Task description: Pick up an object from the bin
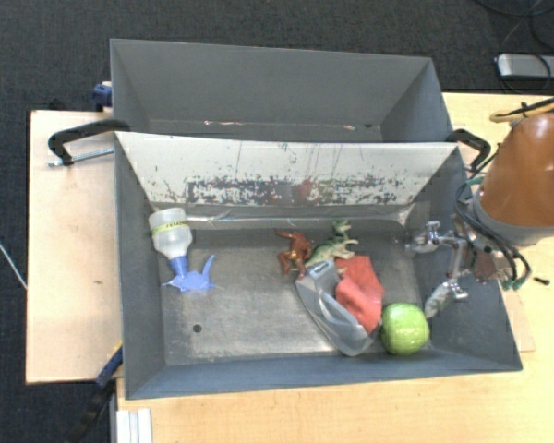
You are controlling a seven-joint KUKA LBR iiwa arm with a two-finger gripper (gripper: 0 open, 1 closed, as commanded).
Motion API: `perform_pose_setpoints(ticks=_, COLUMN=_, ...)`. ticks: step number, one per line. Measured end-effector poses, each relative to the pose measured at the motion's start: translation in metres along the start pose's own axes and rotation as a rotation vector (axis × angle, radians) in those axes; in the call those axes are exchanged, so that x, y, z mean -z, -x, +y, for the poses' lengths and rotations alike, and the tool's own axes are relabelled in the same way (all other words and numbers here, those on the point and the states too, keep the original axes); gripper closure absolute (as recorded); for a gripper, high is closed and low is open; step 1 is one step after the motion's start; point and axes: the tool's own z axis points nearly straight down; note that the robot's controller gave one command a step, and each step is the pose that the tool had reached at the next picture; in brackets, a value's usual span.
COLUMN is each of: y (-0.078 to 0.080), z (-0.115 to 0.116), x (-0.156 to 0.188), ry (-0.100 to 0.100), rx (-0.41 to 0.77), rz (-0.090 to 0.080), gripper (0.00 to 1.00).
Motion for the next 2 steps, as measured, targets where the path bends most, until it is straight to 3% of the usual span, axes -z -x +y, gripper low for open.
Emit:
perform_pose_setpoints(ticks=1, y=-0.006, z=0.024, x=-0.005, ry=-0.004, rx=0.201, rz=-0.004, gripper=0.00)
perform_pose_setpoints(ticks=2, y=-0.012, z=0.049, x=0.020, ry=0.000, rx=0.456, rz=0.000, gripper=0.00)
